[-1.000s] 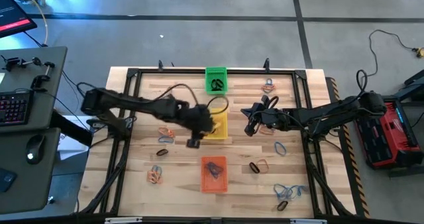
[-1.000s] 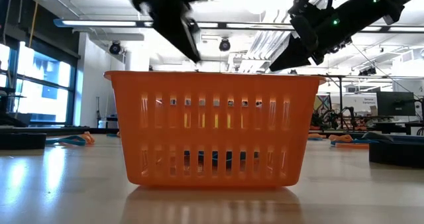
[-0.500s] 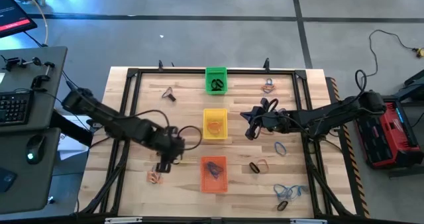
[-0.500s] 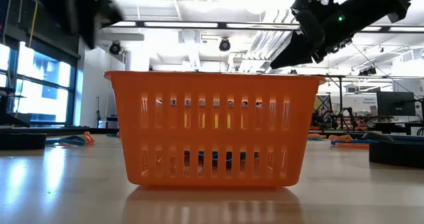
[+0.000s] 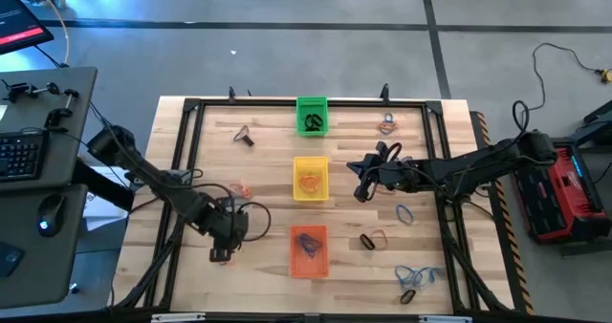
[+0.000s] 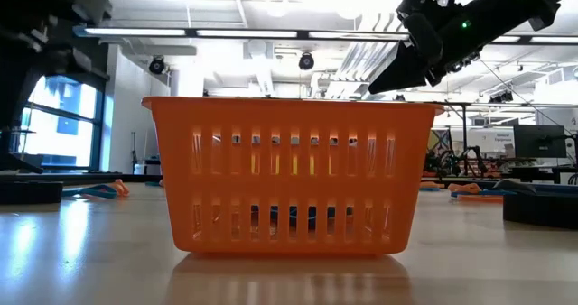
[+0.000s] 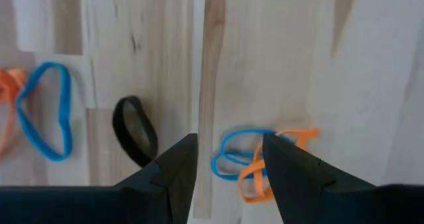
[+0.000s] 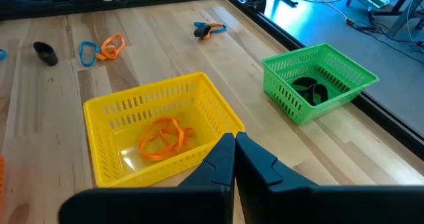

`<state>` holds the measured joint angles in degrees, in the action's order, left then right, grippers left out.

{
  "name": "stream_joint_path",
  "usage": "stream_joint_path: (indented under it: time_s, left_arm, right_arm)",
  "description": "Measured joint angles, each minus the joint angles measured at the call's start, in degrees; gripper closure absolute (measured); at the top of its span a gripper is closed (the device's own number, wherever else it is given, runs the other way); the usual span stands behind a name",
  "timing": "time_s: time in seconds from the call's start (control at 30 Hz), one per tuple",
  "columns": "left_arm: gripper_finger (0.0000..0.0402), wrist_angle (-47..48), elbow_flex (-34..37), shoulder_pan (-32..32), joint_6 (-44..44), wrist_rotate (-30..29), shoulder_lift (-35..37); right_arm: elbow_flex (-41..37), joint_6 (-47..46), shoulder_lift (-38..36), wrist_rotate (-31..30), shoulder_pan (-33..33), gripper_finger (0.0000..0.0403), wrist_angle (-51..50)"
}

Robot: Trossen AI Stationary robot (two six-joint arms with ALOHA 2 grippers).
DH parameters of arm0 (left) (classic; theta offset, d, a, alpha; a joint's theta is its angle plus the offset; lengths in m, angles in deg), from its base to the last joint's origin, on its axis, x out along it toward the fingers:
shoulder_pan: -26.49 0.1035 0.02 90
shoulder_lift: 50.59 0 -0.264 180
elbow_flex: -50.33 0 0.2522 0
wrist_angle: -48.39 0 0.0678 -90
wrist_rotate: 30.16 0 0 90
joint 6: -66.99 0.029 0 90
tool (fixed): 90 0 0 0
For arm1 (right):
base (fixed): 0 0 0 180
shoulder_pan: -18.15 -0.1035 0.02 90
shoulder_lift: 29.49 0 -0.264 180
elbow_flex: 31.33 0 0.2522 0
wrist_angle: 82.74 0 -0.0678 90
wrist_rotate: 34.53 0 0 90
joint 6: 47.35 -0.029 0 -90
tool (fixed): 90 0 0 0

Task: Sort rubber bands into baskets
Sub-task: Put the blue rubber band into the orange bin

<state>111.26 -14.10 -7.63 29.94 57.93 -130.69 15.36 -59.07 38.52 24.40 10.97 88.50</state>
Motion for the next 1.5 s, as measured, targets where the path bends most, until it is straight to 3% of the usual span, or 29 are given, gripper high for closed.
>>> stream_joint_path:
  time_s: [0.33,0.57,1.03,1.3,1.5]
  left_arm:
    - [0.0239,-5.3,6.9,-0.2,0.1,3.3,-0.4]
    - [0.0246,-7.6,7.4,-0.2,2.6,3.2,-2.4]
    - [0.0311,-8.6,7.1,-0.1,7.3,5.5,-9.0]
    - [0.0391,-8.9,4.7,-0.2,10.7,6.5,-8.8]
    - [0.0400,-8.4,3.0,-0.4,10.8,6.6,-8.8]
  right_arm:
    - [0.0,0.2,0.0,0.0,0.0,0.0403,0.0]
    - [0.0,0.2,0.0,0.0,0.0,0.0403,0.0]
    - [0.0,0.2,0.0,0.0,0.0,0.0403,0.0]
    - [0.0,0.1,0.0,0.0,0.0,0.0403,0.0]
    - [0.0,0.0,0.0,0.0,0.0,0.0403,0.0]
